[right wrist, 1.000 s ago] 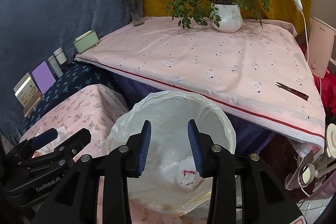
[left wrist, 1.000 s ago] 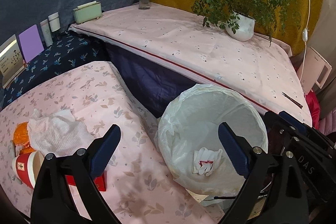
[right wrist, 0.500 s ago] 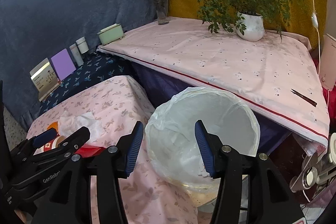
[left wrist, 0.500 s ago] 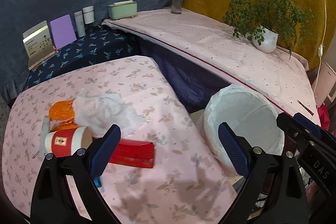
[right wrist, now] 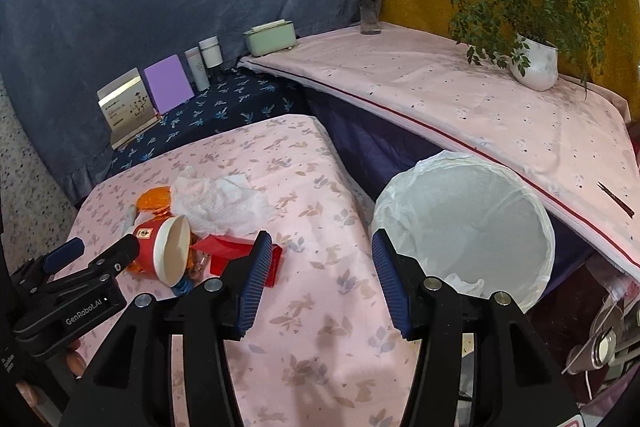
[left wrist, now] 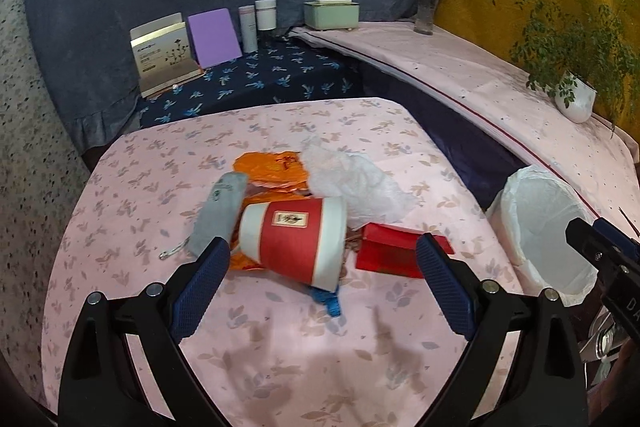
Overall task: Collect trash
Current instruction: 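Return the right gripper to the table toward the red envelope box, then grasp the red-and-white cup with the left gripper while the right gripper grasps the red box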
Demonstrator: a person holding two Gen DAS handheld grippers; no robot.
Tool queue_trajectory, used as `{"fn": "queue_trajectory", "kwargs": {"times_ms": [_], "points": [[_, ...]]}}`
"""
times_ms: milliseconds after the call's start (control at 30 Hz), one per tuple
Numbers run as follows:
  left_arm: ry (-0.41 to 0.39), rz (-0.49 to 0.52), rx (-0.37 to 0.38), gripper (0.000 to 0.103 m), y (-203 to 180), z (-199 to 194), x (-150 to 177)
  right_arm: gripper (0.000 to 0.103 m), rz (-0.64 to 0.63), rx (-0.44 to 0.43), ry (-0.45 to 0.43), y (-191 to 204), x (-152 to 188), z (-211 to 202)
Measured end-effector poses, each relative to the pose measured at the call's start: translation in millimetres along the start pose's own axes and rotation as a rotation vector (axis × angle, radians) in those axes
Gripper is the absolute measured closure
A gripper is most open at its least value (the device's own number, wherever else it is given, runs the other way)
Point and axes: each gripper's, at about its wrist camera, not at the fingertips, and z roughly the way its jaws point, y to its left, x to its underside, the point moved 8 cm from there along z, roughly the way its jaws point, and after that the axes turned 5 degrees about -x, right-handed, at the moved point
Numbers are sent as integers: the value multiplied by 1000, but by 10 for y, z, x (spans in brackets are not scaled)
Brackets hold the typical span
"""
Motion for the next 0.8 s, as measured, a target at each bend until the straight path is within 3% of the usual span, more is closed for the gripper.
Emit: {"fn": "queue_trajectory", "kwargs": {"times_ms": [200,467,800], "points": [[19,-27,-72,13,446,35,153,52,-45,-29,38,290,130,151],[65,-66,-108,13,785,151,370,52,-76,-47,96,519,281,396],[78,-21,-37,10,518,327,351,52,-79,-39,124,556,339,559]]}}
